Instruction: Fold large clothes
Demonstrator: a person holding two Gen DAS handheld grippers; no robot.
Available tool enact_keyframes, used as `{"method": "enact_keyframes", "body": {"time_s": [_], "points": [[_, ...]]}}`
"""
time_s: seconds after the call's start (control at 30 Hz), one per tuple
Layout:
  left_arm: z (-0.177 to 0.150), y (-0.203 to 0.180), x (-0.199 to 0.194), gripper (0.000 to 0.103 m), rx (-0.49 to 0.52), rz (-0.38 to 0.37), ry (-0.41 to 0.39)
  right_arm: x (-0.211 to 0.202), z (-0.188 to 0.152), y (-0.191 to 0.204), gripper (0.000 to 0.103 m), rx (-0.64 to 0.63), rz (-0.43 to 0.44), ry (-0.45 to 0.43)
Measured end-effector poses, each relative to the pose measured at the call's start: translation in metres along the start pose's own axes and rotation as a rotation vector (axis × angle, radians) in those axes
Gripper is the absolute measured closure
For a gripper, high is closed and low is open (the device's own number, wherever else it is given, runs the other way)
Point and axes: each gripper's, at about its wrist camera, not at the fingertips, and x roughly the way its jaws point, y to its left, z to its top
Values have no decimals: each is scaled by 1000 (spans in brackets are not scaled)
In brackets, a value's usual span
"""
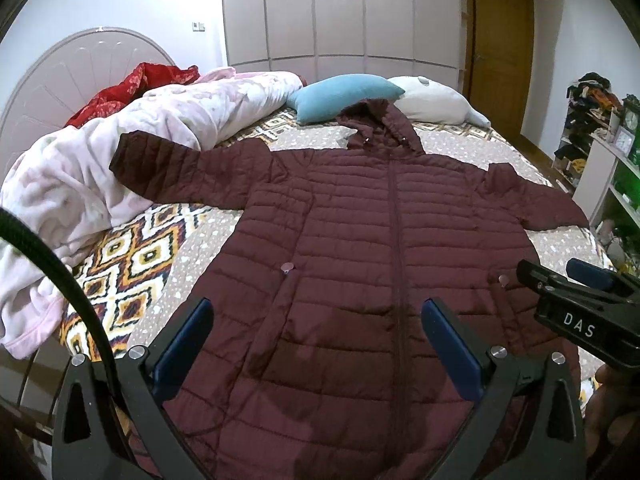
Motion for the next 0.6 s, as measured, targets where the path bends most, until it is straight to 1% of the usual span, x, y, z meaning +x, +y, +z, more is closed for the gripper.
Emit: {"method": "enact_keyframes", "body": {"time_s": [0.6], "points": [[-5, 3, 9, 0, -13, -8, 36, 9, -5, 3, 25, 9, 2, 45]]}}
